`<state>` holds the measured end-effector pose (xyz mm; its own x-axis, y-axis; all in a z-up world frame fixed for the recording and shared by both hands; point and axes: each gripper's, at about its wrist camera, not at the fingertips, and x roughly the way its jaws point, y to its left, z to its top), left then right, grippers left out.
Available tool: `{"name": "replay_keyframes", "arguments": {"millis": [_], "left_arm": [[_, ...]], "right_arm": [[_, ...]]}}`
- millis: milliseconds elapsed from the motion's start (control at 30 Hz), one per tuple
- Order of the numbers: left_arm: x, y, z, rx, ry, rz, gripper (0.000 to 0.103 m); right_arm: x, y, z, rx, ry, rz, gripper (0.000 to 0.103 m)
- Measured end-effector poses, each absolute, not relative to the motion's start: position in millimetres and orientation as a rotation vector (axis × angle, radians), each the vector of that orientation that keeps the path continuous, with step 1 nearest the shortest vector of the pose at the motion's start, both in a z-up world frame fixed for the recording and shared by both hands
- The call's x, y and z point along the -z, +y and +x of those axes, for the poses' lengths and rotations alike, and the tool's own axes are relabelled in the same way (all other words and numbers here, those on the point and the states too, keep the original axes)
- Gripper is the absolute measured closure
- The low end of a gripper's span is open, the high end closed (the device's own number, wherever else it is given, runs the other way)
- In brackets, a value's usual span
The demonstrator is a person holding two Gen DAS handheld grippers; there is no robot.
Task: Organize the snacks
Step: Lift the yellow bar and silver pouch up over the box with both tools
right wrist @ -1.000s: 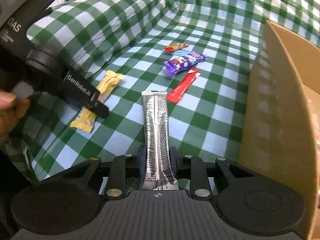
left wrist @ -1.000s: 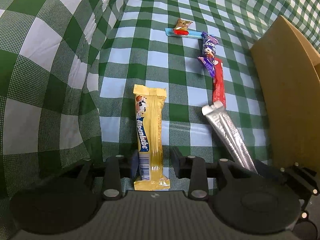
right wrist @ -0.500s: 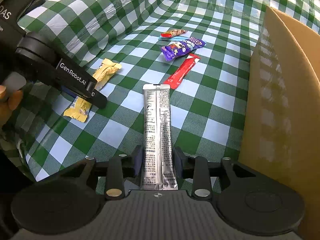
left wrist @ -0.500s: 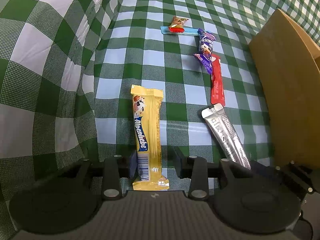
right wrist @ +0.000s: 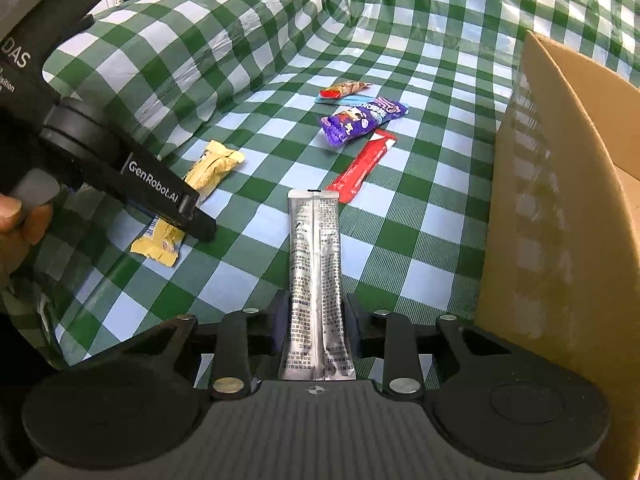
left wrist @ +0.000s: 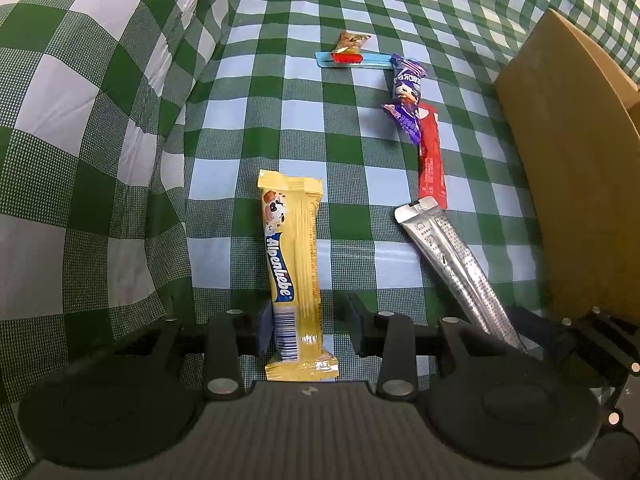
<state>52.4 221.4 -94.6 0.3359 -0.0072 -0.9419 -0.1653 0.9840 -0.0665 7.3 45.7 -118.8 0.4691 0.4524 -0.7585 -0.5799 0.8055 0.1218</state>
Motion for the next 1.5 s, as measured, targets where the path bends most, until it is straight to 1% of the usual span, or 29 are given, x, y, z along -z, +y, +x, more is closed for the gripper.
{"name": "replay_keyframes", "arguments": {"millis": [333,400,467,500,867,1233,1367,1500], "left_arm": [[95.3,219.4,53.6,-0.099,1.224,-0.149,0.062],[95.6,219.0,54.1,-0.1,1.224,-0.142,0.064],[95.7,219.5,54.8,-0.103,1.221,-0.134,0.076],[95.6,220.2,54.8,-0.106,1.22,-0.134,0.077],[79.8,224.7,48.3,-0.108,1.123,-0.182,0.077],[57.5,226.0,42.7,-0.122,0.997,-0.201,0.077],[48.2,225.3,39.5,-0.125,0.943,-0.207,0.077],[37.3,225.1,35.9,-0.131,0.877,-0.216,0.077]], "right_arm": [[110.4,47.0,3.1,-0.648,0.82,-0.15,0.073],[109.3,47.2,2.8,-0.649,0.812,-0.151,0.073],[109.2,47.2,2.7,-0.648,0.81,-0.153,0.074],[109.2,47.2,2.8,-0.649,0.81,-0.152,0.074],[103.6,46.0,0.5,-0.654,0.774,-0.133,0.076],[83.2,39.4,-7.0,-0.671,0.661,-0.124,0.076],[69.7,32.1,-6.9,-0.677,0.629,-0.105,0.076],[39.5,17.3,-5.5,-0.676,0.575,-0.051,0.077]]}}
